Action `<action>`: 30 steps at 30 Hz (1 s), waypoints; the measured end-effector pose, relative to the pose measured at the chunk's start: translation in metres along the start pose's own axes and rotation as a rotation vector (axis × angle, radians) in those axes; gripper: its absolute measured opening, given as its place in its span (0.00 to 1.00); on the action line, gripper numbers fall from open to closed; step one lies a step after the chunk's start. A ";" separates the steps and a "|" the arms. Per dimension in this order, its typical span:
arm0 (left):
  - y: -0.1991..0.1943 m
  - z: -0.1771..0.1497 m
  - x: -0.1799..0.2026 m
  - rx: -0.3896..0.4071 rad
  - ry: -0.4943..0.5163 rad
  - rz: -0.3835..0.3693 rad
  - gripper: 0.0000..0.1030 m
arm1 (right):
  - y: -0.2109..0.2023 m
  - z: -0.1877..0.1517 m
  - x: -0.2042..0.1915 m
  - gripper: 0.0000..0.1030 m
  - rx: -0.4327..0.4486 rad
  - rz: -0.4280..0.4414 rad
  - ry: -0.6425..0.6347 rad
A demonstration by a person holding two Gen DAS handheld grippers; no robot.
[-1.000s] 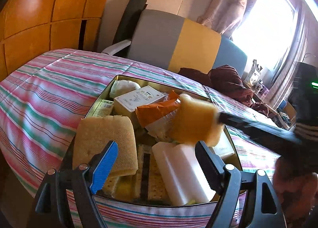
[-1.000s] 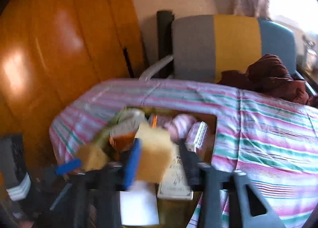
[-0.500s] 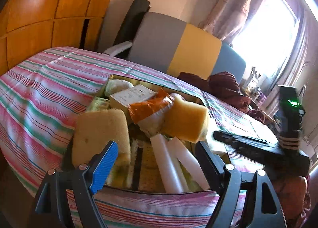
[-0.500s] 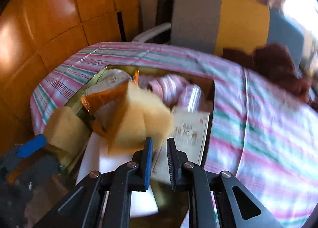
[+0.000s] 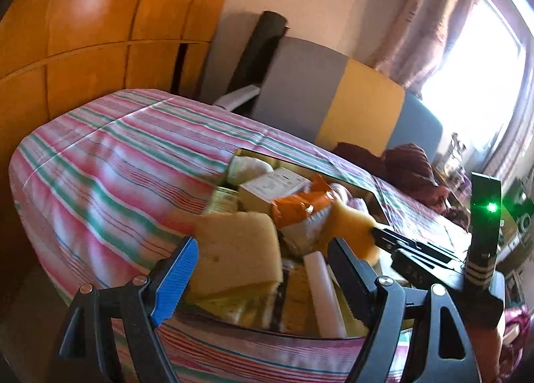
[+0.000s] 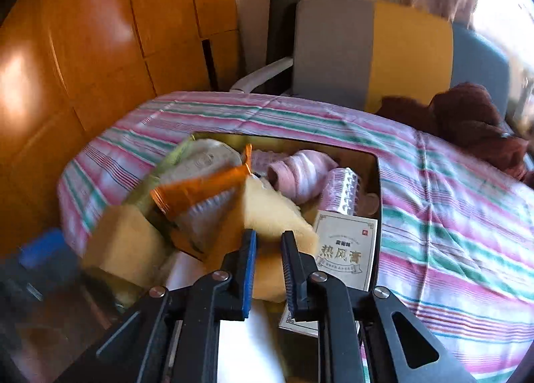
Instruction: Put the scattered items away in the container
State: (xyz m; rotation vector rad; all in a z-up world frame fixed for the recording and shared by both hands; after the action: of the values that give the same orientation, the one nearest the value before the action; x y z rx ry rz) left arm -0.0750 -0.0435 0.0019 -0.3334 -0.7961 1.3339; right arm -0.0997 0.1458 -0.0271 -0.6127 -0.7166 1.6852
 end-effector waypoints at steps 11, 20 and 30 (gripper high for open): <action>-0.011 0.001 0.011 0.029 0.052 0.173 0.79 | -0.045 -0.012 0.030 0.56 0.135 0.135 0.251; -0.019 0.000 0.019 0.018 0.122 0.340 0.79 | -0.087 -0.029 -0.011 0.93 0.209 0.075 0.120; -0.040 0.001 0.029 0.042 0.147 0.366 0.78 | -0.092 -0.035 -0.014 1.00 0.138 0.010 0.113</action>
State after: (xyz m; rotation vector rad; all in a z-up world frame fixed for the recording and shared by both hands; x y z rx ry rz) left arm -0.0462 -0.0256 0.0375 -0.5567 -0.6002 1.6439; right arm -0.0110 0.1525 0.0171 -0.6092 -0.5132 1.6795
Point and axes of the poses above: each gripper's, at about its wrist camera, not at the fingertips, and y roughly the way its jaws point, x to its right, z to its top, the point moved 3 cm from there along y, roughly the way its jaws point, and after that the axes turned 3 degrees about -x, right-handed, at the moved point
